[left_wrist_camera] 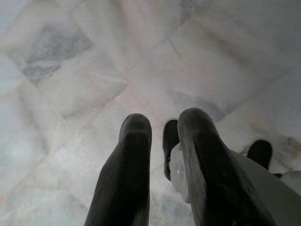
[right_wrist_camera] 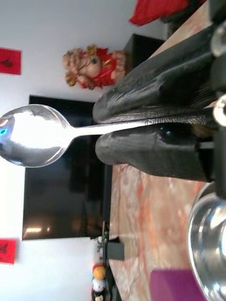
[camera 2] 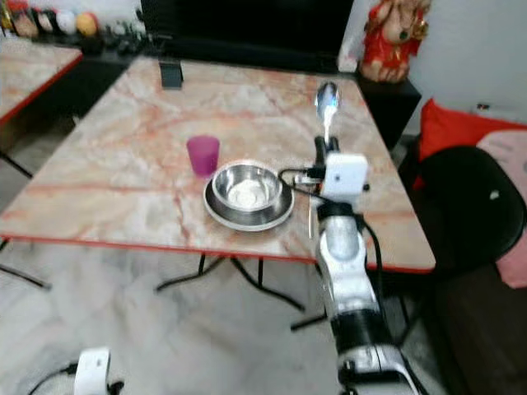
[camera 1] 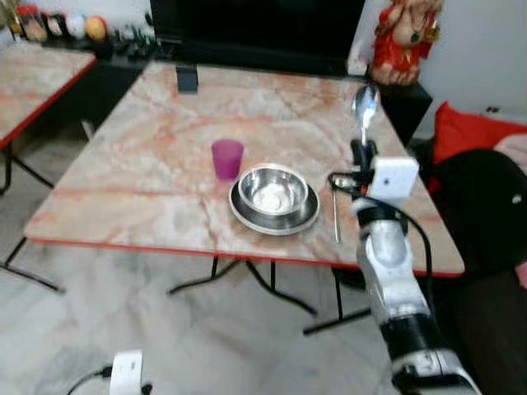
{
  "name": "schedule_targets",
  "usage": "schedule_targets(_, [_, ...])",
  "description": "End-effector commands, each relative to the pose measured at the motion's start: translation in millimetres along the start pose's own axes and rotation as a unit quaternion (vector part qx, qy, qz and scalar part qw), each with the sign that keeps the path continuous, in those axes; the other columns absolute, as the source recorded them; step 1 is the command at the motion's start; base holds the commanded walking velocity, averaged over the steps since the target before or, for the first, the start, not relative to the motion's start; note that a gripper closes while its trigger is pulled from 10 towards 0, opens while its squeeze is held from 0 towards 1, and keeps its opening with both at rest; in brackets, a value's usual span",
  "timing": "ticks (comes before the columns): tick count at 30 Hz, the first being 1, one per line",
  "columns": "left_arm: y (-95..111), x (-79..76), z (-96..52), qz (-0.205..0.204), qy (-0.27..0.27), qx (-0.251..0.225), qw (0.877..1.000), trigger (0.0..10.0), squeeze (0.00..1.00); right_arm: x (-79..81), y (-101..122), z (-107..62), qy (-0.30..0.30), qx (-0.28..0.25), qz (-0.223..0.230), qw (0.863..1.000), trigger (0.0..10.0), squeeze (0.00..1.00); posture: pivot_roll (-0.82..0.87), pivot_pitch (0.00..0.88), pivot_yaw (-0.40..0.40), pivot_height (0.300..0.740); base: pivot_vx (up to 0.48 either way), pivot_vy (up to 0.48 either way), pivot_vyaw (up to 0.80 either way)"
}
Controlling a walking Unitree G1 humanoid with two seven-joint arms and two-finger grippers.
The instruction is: Setting the table
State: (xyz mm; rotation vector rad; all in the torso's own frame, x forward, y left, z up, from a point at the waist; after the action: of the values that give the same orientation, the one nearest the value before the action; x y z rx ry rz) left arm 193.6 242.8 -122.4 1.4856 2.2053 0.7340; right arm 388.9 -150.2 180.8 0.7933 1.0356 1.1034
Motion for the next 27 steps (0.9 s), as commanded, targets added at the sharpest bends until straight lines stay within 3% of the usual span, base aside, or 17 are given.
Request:
schedule_targets(1, [-4.2,0.7,-0.7,0.0,-0.001,0.006,1.0,10.0,0.0,-6.9,3.5,2.3,-0.011,-0.006,0.001,1.0,10.0,0.0,0.01,0.0,-0.07,0.74,0.0,0.0,0.0])
schedule_targets(14, [-3.7,4.8,-0.8,-0.003,0.003,0.007,1.0,10.0,0.0,-5.4,3.2,3.4,-0.013,-0.002,0.003,1.0,10.0,0.0,0.02,0.0,-0.062,0.74,0.0,0.0,0.0])
schedule_targets(27, [-1.8,3.0,-0.4,-0.003,0.001,0.004,1.0,10.0,0.0,-3.8,2.5,3.5,-0.014,0.001,0.004,1.0,10.0,0.0,0.02,0.0,-0.062,0.74,0.268,0.0,0.0])
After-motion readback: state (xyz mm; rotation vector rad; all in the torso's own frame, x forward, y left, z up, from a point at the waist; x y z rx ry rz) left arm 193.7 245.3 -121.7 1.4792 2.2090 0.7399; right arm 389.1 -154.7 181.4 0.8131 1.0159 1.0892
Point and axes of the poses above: a point about 5 cm out from each wrist's last joint towards the gripper, its own z axis pointing out of the wrist towards the gripper, its own y axis along the axis of the wrist's last joint, x = y × z, the point moved 5 cm from there along z, pointing out of the wrist towards the gripper, and after that the axes turned 13 degrees about -z, right-handed, at the moved point
